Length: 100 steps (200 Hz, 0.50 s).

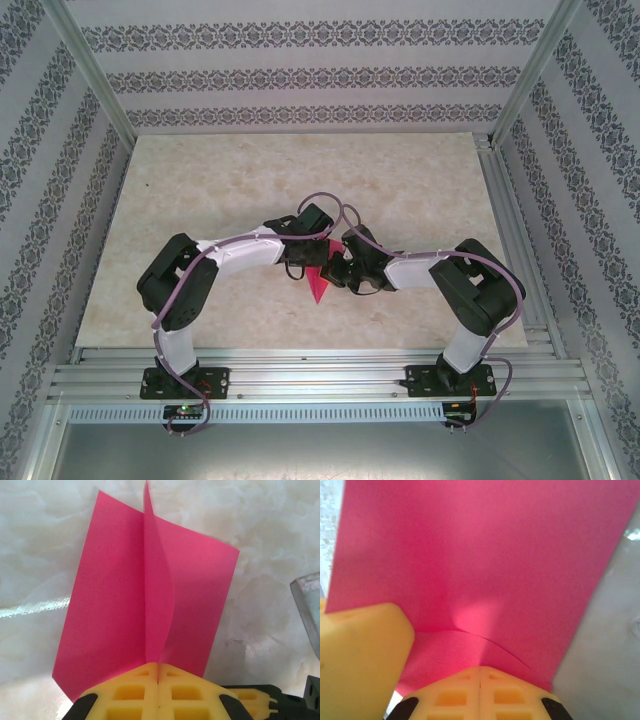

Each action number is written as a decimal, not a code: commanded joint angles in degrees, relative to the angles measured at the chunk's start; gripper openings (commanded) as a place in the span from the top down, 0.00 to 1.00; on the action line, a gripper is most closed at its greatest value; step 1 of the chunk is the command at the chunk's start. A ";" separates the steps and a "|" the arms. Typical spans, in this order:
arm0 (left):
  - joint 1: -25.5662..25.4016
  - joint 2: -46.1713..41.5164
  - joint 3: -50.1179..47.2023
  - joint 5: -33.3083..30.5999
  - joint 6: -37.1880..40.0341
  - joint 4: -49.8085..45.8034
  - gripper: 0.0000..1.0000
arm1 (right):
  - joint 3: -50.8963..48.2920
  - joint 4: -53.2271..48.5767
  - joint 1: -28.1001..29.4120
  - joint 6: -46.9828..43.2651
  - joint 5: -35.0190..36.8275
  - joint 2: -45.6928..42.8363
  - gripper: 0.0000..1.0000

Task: Fold a paper plane with a square sheet of paper (pick it up from the middle)
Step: Fourth fold the wing at the center of the table.

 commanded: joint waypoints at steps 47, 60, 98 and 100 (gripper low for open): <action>-1.29 2.82 2.69 -1.76 -4.45 -2.09 0.94 | -1.70 4.42 -0.12 1.20 -1.28 1.75 0.99; -1.42 3.56 3.37 -3.43 -4.01 -3.58 0.95 | -1.83 5.16 -0.16 1.38 -2.16 0.92 0.99; -1.44 3.83 3.44 -5.26 -3.67 -4.62 0.95 | -2.48 -1.79 0.99 -0.93 -0.73 -5.80 0.98; -1.43 3.86 3.52 -5.34 -3.70 -4.76 0.95 | -2.67 -1.85 1.09 -0.92 -0.52 -6.10 0.98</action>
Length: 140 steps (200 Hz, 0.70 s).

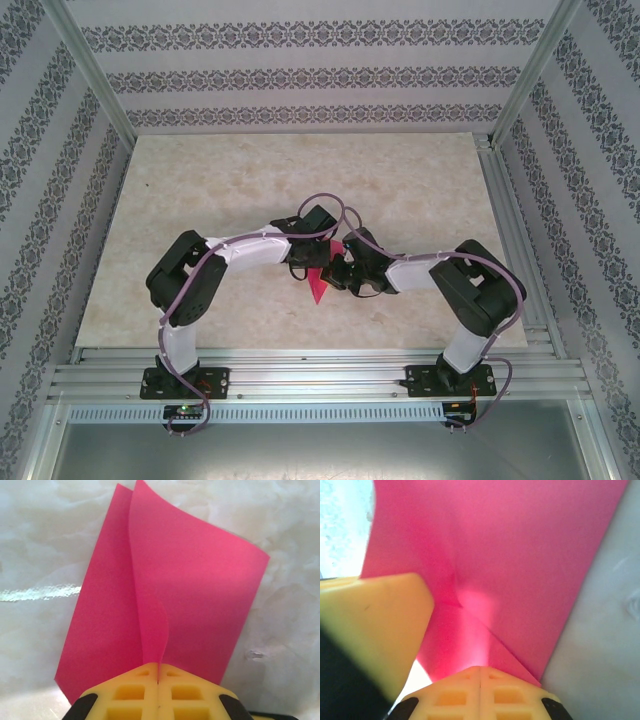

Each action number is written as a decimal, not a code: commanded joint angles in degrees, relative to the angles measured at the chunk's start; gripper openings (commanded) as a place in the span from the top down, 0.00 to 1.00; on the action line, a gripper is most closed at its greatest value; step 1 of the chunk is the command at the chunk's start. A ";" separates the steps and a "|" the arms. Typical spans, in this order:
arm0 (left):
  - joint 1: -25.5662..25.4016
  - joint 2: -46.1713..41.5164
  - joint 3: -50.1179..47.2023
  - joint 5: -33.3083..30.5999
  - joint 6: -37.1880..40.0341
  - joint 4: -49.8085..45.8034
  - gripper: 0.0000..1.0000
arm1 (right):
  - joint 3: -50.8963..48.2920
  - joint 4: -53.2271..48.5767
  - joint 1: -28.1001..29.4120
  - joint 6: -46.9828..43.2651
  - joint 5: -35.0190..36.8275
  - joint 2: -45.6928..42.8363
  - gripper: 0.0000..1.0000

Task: Fold a paper plane with a square sheet of paper (pick it up from the middle)
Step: Fourth fold the wing at the center of the table.

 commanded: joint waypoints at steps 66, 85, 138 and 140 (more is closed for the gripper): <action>-0.71 1.21 2.15 -1.87 0.05 -2.48 0.95 | -1.18 -1.20 4.45 1.02 0.72 -1.91 0.98; -0.71 1.12 2.28 -1.34 -0.35 -2.36 0.96 | -0.98 -0.21 4.80 1.23 1.01 0.08 0.99; -0.83 0.70 1.28 4.61 -2.88 1.93 0.94 | -2.30 1.56 5.11 2.45 1.44 3.40 0.99; -0.80 0.71 1.21 4.76 -3.01 2.06 0.94 | -2.39 1.67 5.05 2.52 1.50 3.37 0.99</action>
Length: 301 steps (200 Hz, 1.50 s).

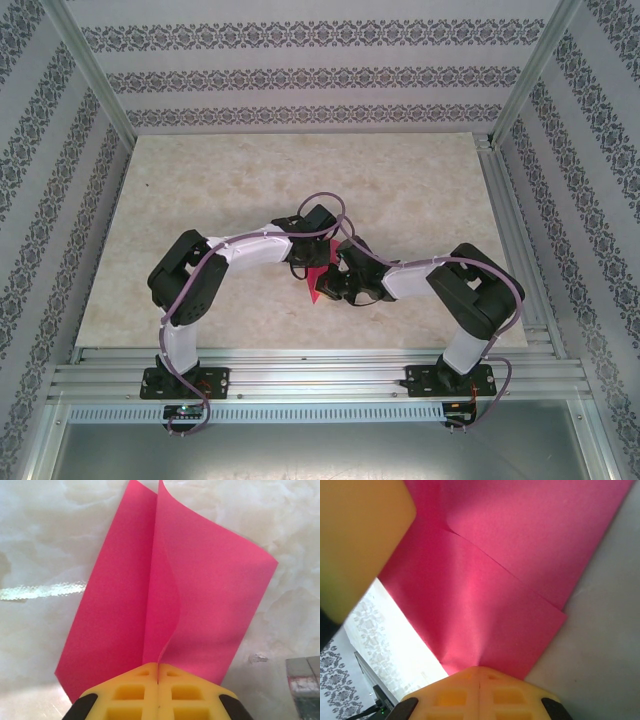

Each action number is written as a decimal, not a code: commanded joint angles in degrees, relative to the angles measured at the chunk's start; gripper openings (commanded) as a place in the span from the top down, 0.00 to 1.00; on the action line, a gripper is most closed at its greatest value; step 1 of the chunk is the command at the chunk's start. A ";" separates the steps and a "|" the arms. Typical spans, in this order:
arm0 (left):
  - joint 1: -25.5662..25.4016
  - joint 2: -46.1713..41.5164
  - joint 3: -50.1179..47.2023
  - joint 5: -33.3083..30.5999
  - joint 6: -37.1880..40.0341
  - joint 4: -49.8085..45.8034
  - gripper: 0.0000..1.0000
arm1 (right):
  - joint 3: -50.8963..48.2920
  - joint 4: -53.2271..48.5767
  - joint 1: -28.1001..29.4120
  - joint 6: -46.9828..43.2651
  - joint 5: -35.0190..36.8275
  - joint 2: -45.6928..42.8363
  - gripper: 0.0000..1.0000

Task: Fold a paper plane with a square sheet of paper (pick it up from the middle)
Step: Fourth fold the wing at the center of the table.

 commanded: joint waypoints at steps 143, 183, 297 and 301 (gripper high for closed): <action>-0.80 -0.05 -4.26 1.02 -13.59 7.51 0.95 | -4.80 3.97 -3.65 -0.16 1.04 -7.90 0.88; -0.80 0.59 -3.69 1.01 -14.33 7.73 0.95 | -4.92 -3.30 -4.15 -3.16 3.09 -12.72 0.78; -0.80 -0.20 -2.58 3.94 -15.83 9.87 0.93 | -2.47 9.49 -1.76 1.35 6.54 -4.53 0.69; -0.80 -0.31 -2.45 3.86 -15.74 9.58 0.93 | -2.14 9.39 -1.74 0.85 5.97 -4.23 0.69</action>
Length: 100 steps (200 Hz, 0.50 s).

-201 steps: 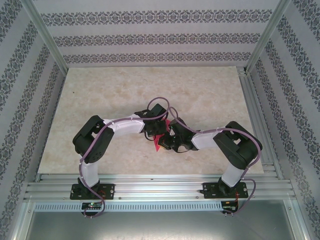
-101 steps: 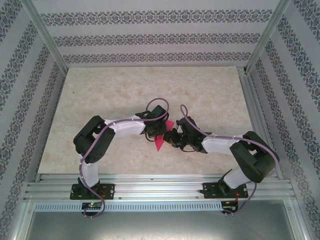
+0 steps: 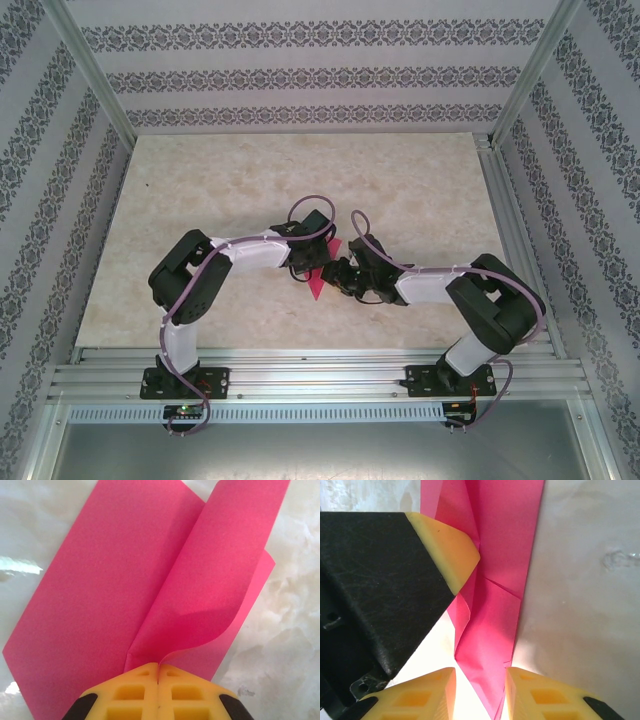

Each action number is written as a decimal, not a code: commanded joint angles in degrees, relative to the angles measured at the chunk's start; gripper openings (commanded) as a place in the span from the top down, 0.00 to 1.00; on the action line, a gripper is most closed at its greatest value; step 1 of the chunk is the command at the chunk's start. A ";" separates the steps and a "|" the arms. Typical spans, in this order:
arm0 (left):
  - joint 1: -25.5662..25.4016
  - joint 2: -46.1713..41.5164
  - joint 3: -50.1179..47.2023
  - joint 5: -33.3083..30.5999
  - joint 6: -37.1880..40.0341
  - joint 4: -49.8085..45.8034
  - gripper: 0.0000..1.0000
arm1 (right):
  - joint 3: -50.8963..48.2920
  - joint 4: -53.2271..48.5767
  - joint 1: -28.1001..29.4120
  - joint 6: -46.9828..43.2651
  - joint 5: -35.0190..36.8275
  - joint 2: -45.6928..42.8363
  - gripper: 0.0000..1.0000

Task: Fold a paper plane with a square sheet of paper (pick it up from the middle)
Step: Fourth fold the wing at the center of the table.

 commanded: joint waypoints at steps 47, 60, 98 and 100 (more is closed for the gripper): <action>-0.98 -2.93 2.01 1.54 -0.67 -0.21 0.91 | -8.63 18.05 -1.21 4.71 1.94 -1.03 0.73; -0.72 -3.37 1.48 1.31 -0.68 -0.21 0.92 | -8.43 16.39 -3.52 3.37 0.59 -1.79 0.74; 0.32 -4.47 -0.06 2.03 -1.25 1.09 0.91 | -8.38 18.19 -4.66 2.04 -0.15 -2.46 0.70; 0.34 -4.56 -0.11 2.22 -1.21 1.17 0.91 | -8.43 18.85 -4.67 2.16 -0.07 -2.31 0.70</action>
